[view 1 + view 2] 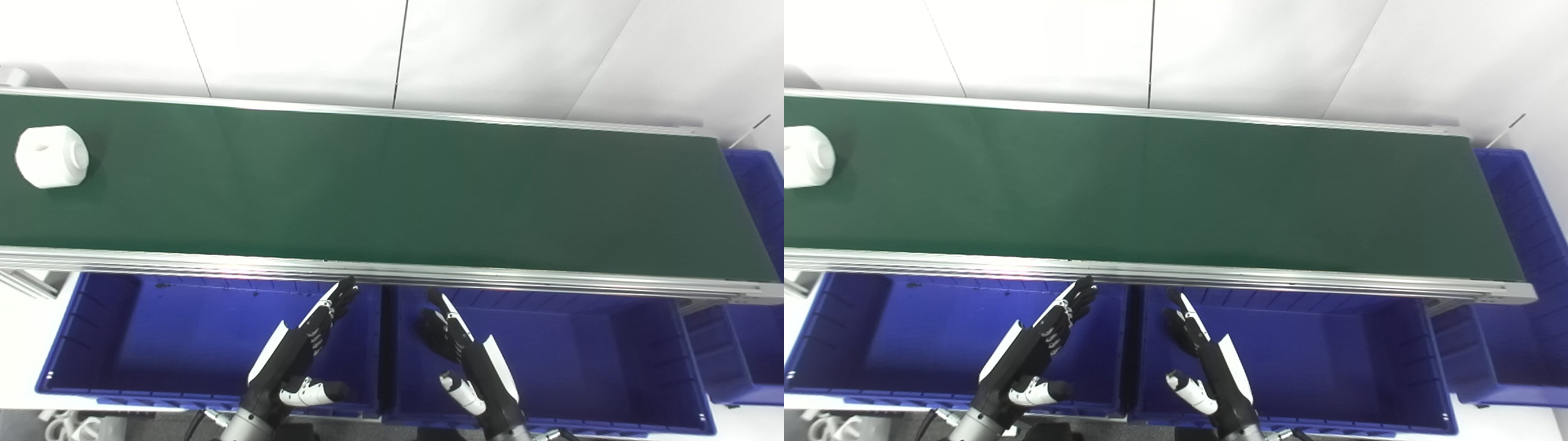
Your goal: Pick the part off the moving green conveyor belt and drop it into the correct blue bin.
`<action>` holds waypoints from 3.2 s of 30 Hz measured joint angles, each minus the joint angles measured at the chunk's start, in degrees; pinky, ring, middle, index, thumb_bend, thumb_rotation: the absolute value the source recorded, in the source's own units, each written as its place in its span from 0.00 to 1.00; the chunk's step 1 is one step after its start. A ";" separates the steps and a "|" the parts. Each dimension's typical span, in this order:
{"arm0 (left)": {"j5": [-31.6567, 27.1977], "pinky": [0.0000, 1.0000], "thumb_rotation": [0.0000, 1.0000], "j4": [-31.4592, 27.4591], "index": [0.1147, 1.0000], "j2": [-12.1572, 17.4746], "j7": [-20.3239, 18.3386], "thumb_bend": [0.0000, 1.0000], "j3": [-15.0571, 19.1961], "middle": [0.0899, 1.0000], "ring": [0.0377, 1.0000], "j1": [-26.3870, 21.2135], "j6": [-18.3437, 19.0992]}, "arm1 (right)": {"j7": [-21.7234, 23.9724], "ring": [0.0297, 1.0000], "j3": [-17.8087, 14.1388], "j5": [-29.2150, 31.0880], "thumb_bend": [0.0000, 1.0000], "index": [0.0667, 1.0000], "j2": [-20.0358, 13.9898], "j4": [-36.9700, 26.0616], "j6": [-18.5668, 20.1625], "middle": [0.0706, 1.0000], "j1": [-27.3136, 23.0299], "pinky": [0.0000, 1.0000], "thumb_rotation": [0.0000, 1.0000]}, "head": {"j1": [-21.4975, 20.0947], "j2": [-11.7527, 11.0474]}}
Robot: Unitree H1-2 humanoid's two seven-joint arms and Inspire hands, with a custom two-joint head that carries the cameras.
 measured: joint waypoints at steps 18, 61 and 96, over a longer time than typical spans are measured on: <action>0.01 0.97 0.63 0.47 0.95 -0.01 0.00 0.92 -0.02 0.95 0.97 -0.08 -0.04 | 0.00 0.91 0.15 0.00 0.93 0.97 -0.03 0.19 0.00 0.97 -0.27 0.88 0.97 | 0.09 -0.18; 3.78 0.87 0.65 12.52 0.87 -3.03 2.36 0.90 -1.06 0.89 0.89 -4.60 -2.97 | -1.44 0.91 2.78 1.53 0.94 0.97 -2.97 11.68 -0.35 0.98 -5.33 0.86 0.98 | 13.62 -13.27; 31.43 0.84 0.41 -24.04 0.86 10.79 2.45 1.00 15.35 0.93 0.91 -24.19 4.12 | -2.85 0.95 4.23 0.24 0.93 1.00 -4.24 6.83 -0.36 1.00 -6.24 0.91 1.00 | 18.02 -8.35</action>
